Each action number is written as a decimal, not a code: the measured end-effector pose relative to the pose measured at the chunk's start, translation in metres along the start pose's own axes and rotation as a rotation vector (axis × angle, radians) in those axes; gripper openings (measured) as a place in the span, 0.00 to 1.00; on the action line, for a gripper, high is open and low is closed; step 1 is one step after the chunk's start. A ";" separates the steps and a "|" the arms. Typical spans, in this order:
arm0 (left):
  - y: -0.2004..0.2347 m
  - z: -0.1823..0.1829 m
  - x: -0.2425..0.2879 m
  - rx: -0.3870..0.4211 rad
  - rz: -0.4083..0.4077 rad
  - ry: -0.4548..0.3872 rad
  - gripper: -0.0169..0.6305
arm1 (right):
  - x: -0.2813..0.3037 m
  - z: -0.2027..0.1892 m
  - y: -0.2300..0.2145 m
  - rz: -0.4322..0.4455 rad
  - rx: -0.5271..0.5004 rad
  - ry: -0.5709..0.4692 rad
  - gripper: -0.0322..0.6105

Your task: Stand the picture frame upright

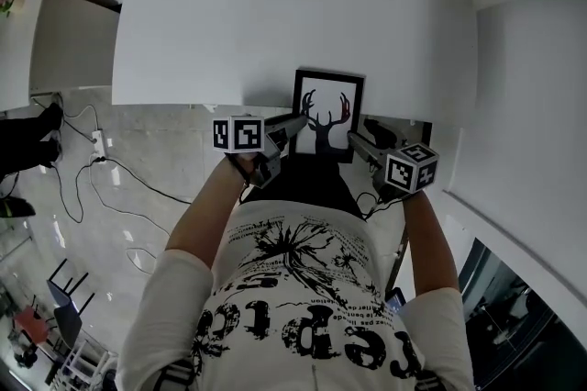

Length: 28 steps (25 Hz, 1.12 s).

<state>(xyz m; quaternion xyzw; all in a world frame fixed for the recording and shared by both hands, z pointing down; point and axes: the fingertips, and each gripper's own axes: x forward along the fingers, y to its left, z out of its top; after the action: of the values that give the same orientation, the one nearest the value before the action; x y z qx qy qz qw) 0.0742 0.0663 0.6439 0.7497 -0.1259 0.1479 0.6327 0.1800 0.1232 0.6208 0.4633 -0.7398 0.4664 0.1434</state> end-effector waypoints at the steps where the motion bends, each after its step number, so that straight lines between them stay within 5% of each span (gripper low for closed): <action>1: 0.000 0.000 0.000 0.001 0.000 0.002 0.18 | 0.004 -0.003 -0.001 0.028 0.062 0.002 0.44; 5: 0.001 0.000 0.001 -0.005 -0.002 0.007 0.18 | 0.018 -0.008 -0.001 0.127 0.234 0.004 0.41; 7: 0.002 0.000 0.002 -0.003 -0.002 0.011 0.18 | 0.023 -0.006 -0.003 0.141 0.258 0.007 0.29; 9: 0.002 0.000 0.003 0.002 0.002 0.015 0.18 | 0.025 -0.004 -0.003 0.145 0.241 0.024 0.22; 16: -0.011 0.005 -0.004 0.034 -0.010 0.014 0.18 | 0.017 0.003 0.008 0.201 0.213 0.069 0.21; 25: -0.036 0.014 -0.015 0.158 -0.040 -0.079 0.18 | 0.005 0.027 0.018 0.269 0.072 0.003 0.21; 28: -0.061 0.054 -0.016 0.252 -0.040 -0.109 0.18 | 0.003 0.072 0.018 0.259 0.002 -0.007 0.21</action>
<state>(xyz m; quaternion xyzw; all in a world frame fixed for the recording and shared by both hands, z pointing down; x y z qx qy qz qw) 0.0862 0.0232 0.5736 0.8324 -0.1255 0.1089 0.5288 0.1797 0.0646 0.5747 0.3657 -0.7934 0.4802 0.0788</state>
